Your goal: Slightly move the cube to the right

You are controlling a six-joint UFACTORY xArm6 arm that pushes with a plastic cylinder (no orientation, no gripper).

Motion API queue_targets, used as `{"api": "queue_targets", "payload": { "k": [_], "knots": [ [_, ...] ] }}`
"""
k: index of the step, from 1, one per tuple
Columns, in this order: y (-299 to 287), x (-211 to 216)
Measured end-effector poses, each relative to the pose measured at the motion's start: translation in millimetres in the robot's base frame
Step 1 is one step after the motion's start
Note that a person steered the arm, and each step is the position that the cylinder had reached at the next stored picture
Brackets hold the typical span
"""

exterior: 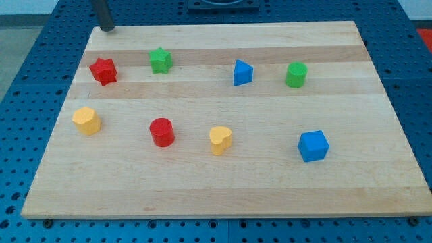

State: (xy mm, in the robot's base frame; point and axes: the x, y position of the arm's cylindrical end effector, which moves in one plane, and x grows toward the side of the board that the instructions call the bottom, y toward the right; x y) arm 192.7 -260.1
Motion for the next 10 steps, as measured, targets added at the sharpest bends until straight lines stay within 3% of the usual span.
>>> {"api": "queue_targets", "payload": {
  "k": [2,4,6,7,9,10],
  "knots": [
    [51,34],
    [197,85],
    [210,226],
    [220,246],
    [322,252],
    [359,286]
  ]
}}
